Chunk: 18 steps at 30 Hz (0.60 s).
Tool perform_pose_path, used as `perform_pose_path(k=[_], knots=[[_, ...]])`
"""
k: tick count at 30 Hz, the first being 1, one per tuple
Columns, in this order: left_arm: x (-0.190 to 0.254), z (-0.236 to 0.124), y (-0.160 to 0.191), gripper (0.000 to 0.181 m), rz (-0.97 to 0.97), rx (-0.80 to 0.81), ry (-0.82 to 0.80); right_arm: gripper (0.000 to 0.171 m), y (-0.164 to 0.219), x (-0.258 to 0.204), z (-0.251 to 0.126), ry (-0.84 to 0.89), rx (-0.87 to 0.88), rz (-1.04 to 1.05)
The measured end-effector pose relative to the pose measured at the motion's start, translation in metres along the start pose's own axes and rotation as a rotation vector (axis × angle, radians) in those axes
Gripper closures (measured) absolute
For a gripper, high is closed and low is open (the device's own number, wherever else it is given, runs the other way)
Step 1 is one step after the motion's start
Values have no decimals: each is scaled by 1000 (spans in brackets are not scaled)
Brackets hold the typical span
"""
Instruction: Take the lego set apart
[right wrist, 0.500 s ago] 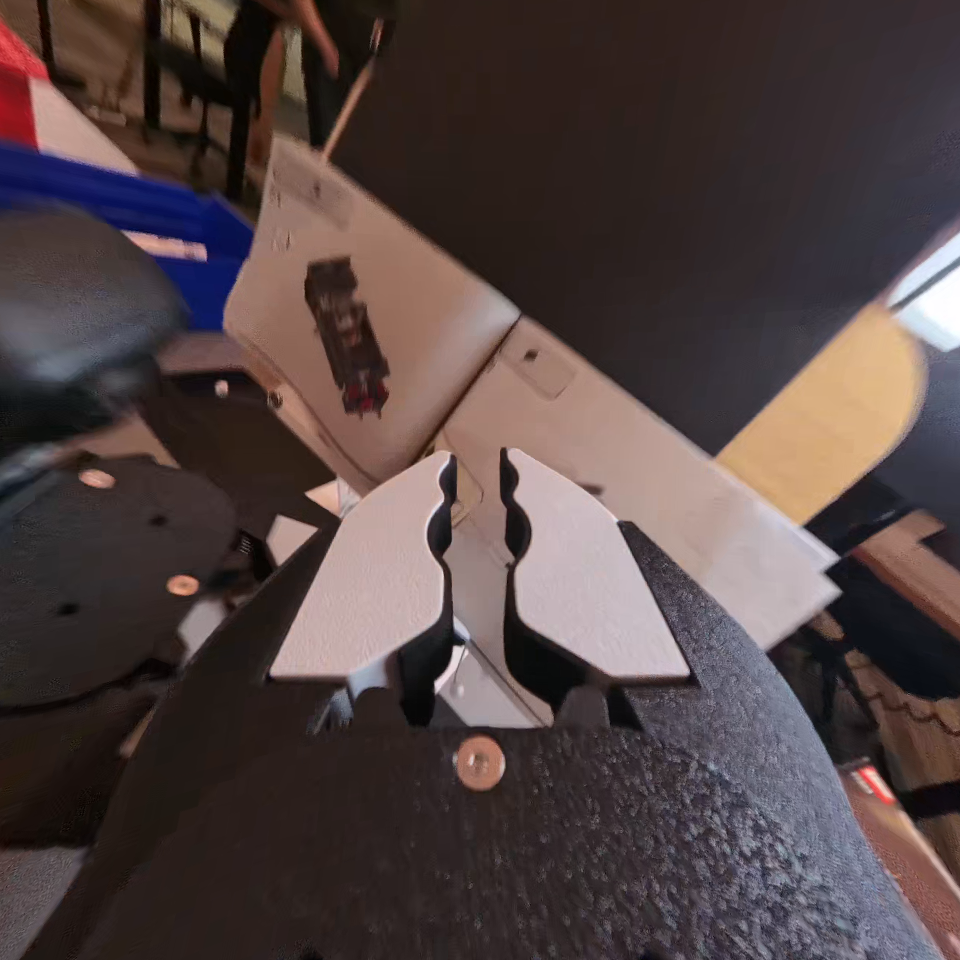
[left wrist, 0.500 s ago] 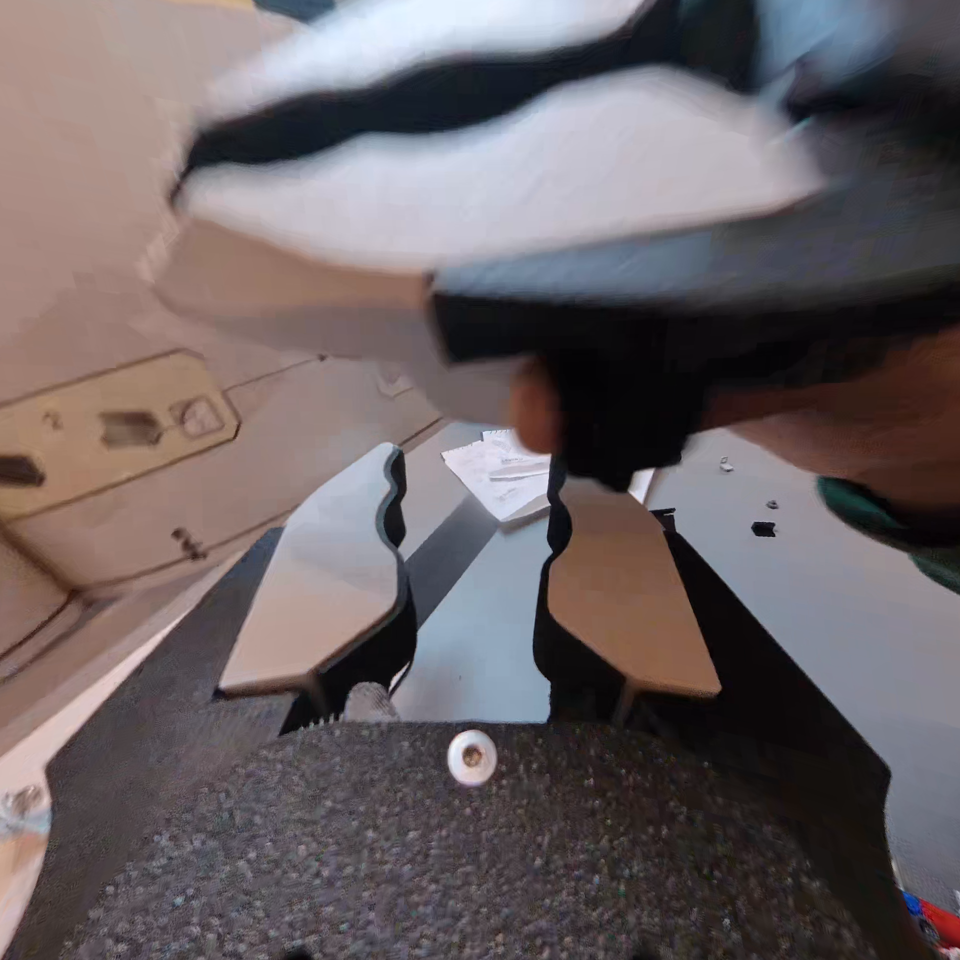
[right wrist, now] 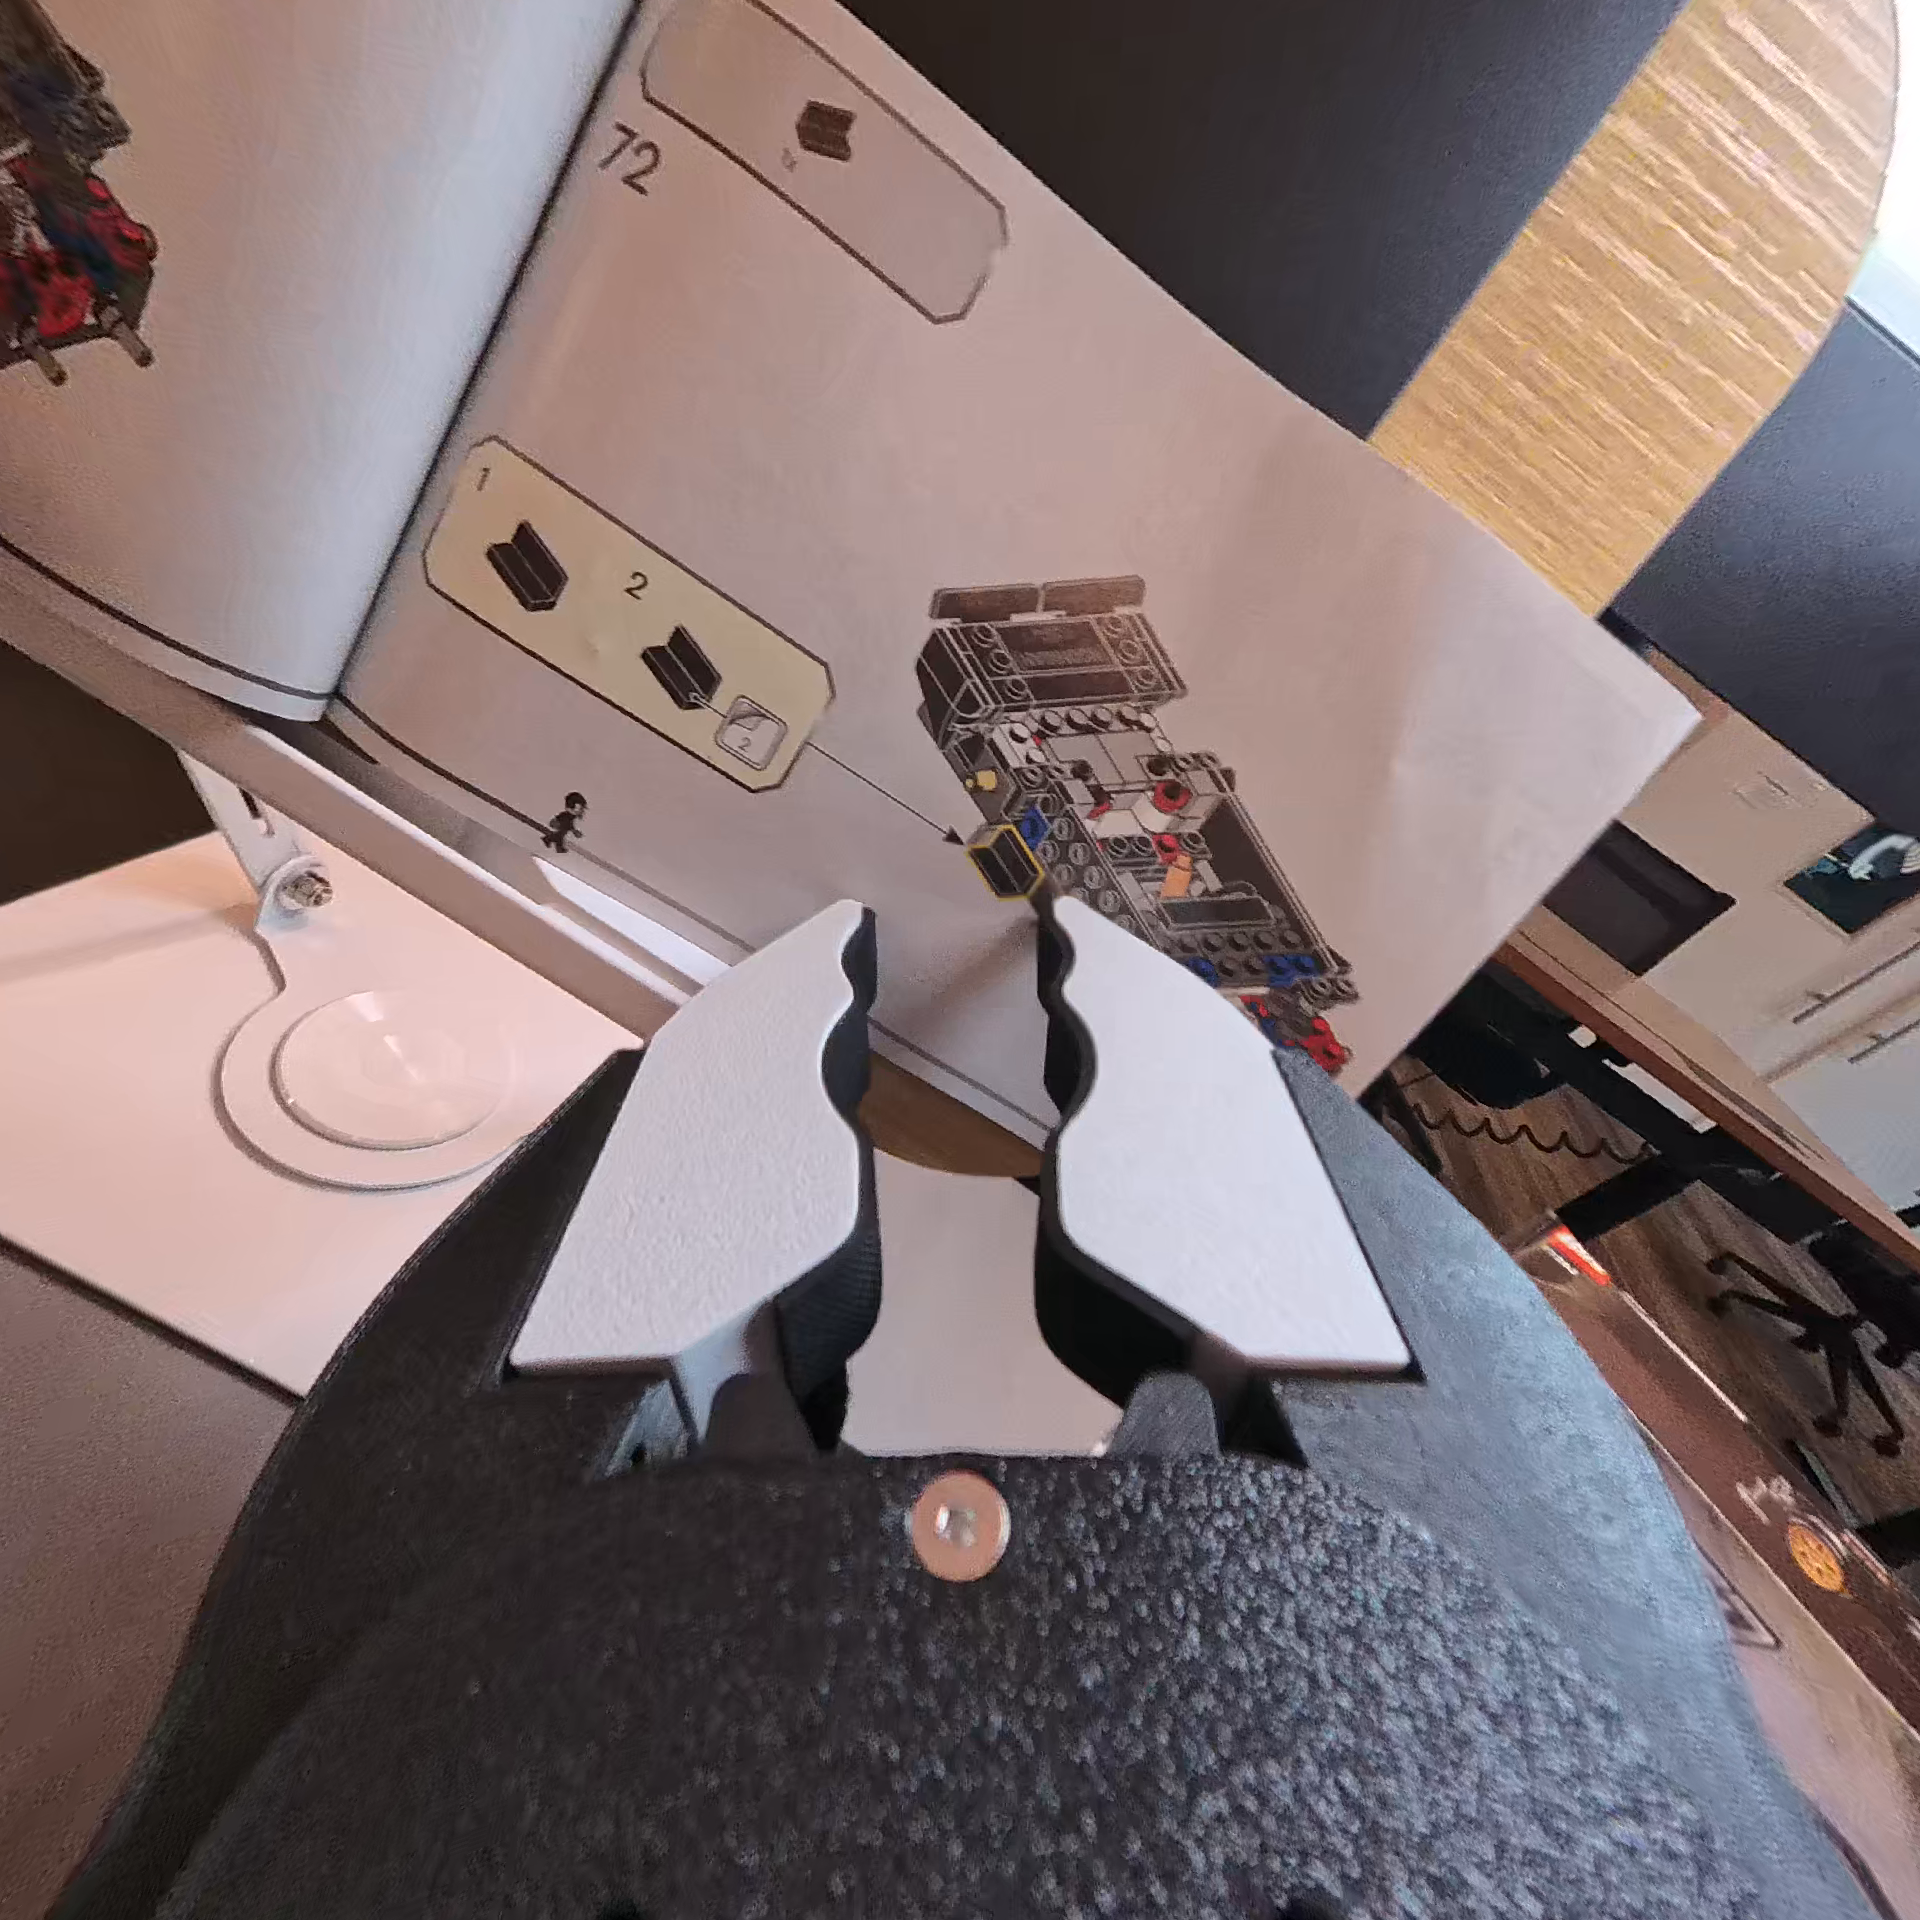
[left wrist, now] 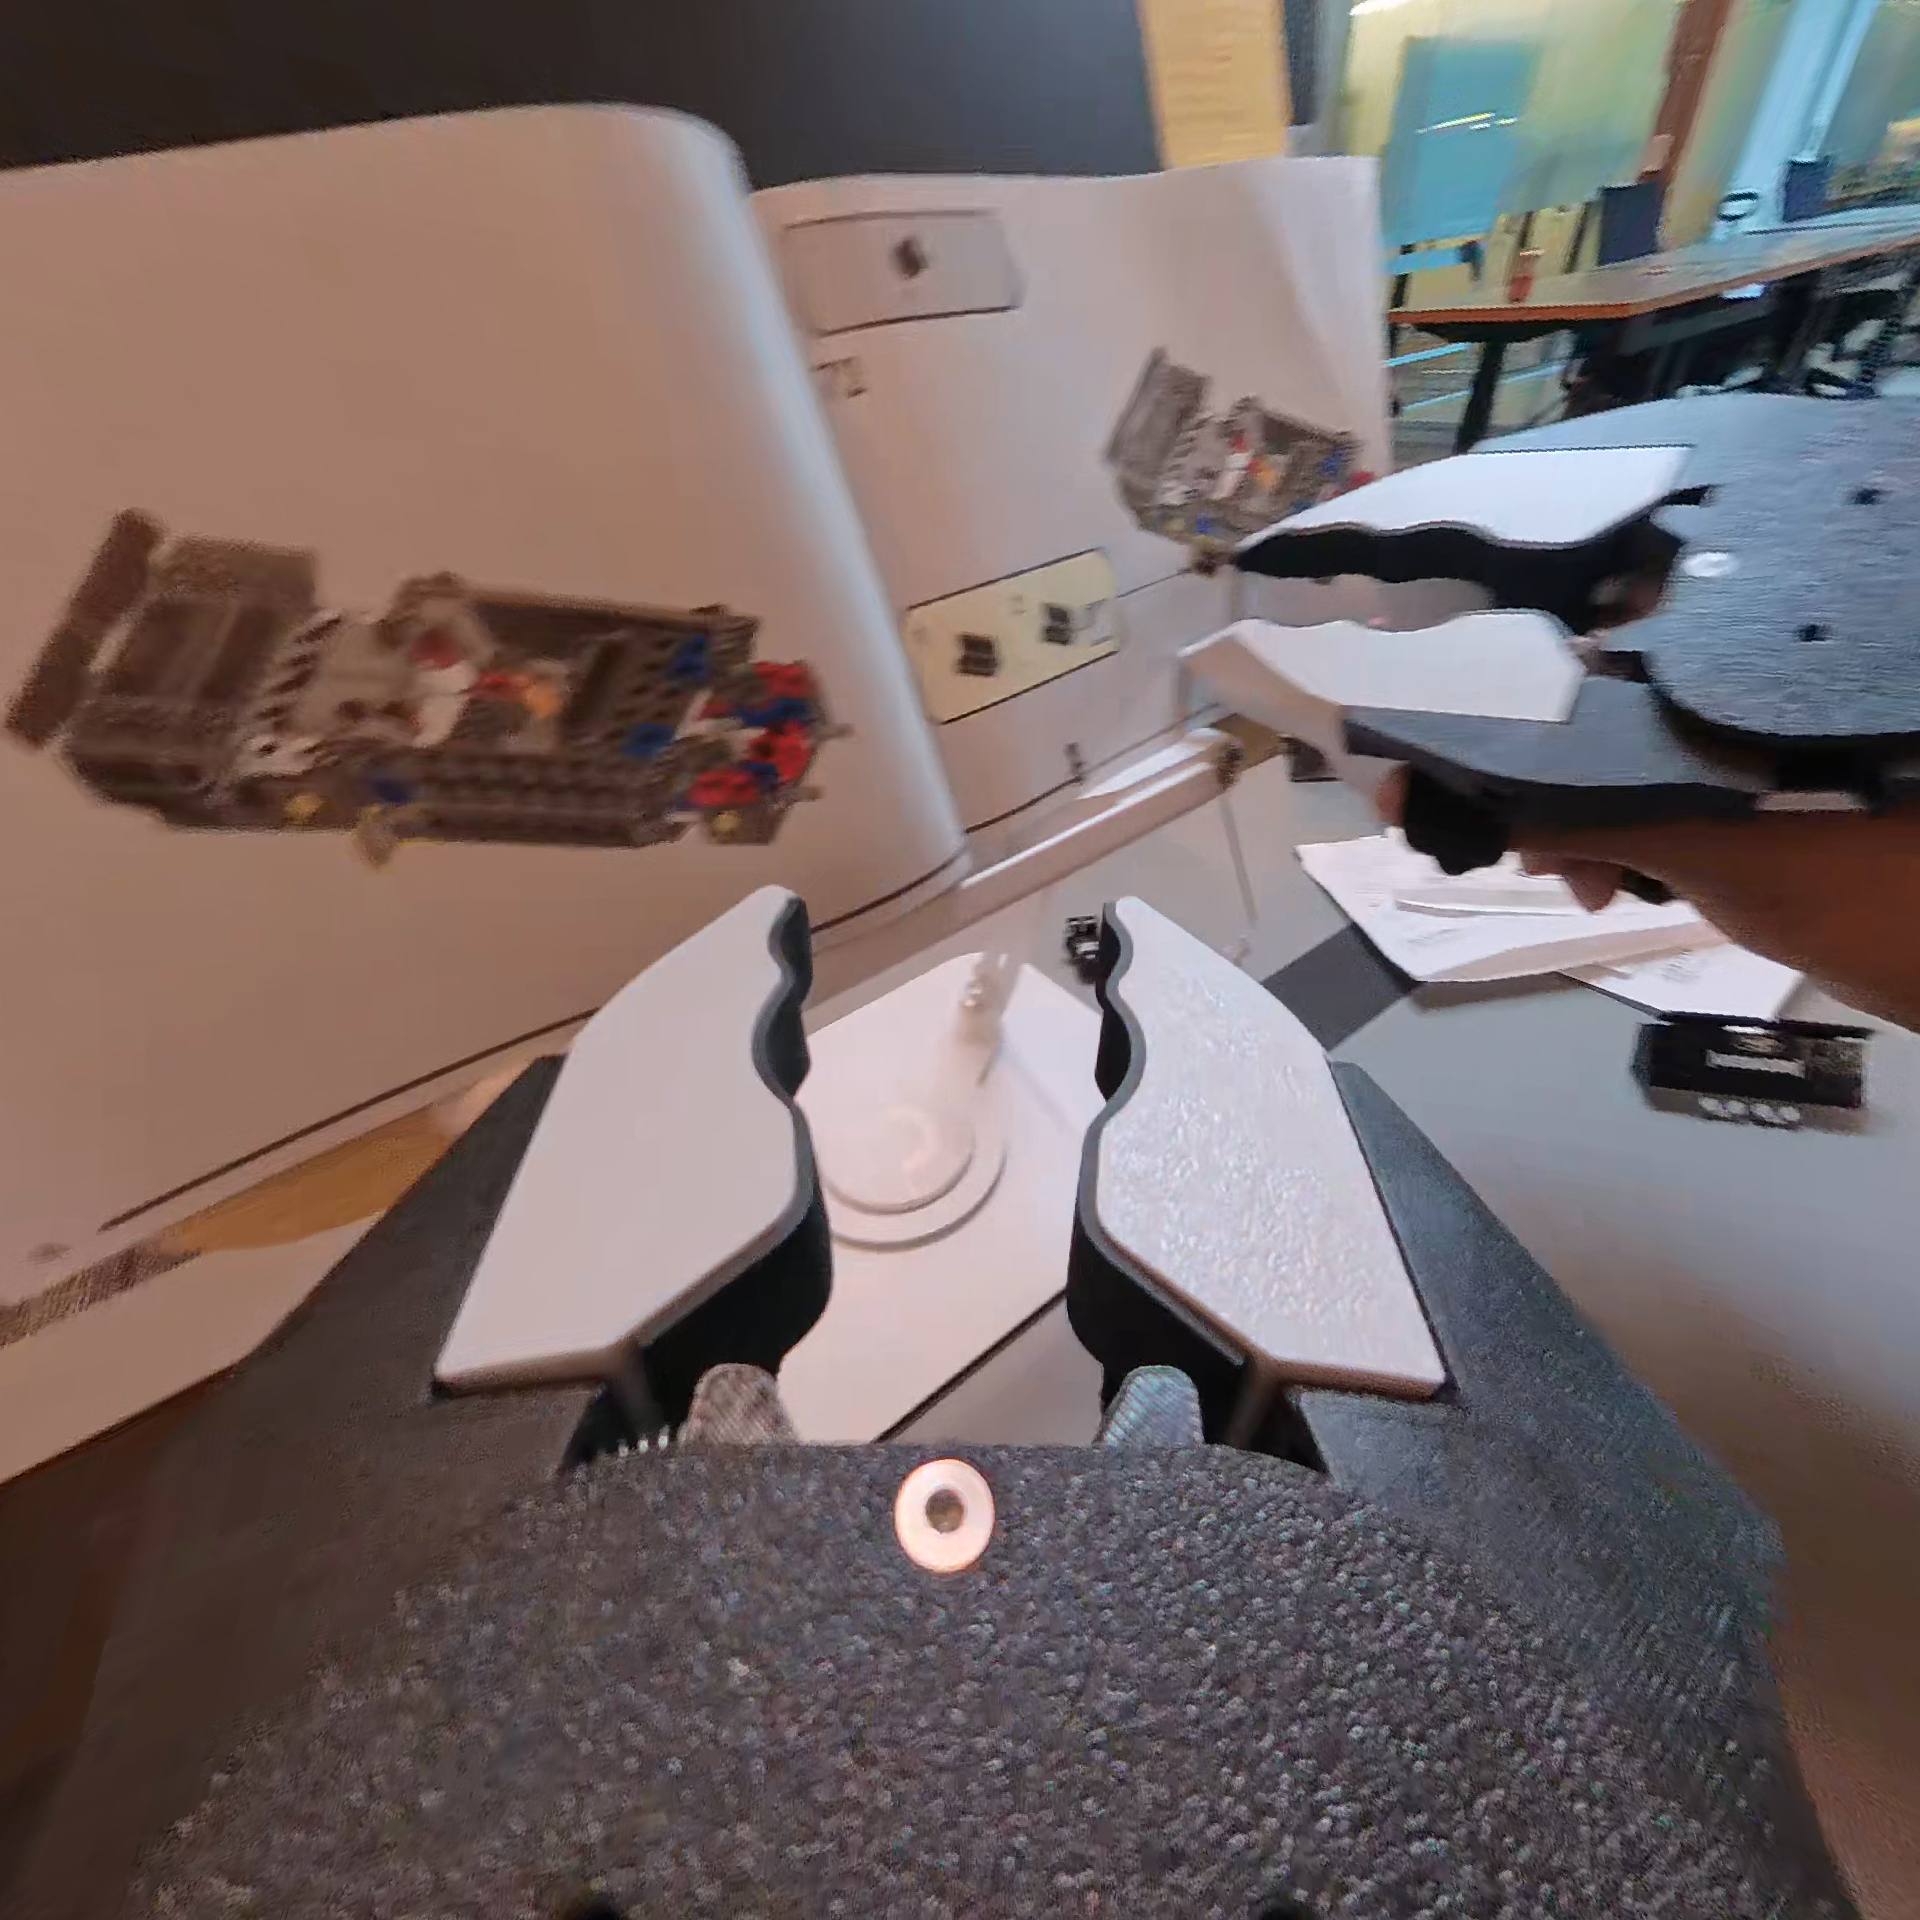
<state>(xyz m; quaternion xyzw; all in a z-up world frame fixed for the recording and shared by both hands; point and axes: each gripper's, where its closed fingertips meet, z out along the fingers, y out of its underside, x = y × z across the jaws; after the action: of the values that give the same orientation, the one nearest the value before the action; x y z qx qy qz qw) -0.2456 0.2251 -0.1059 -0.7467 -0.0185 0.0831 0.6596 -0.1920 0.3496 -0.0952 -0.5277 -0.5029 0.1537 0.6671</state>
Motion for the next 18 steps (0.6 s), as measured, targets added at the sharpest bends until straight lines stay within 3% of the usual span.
perform_pose_path(k=[11, 18], knots=[[-40, -11, 11, 123, -68, -39, -85, 141, 31, 4, -11, -7, -34, 136], [-48, -23, 10, 125, -81, -2, -116, 142, 7, -6, -28, -31, 41, 178]])
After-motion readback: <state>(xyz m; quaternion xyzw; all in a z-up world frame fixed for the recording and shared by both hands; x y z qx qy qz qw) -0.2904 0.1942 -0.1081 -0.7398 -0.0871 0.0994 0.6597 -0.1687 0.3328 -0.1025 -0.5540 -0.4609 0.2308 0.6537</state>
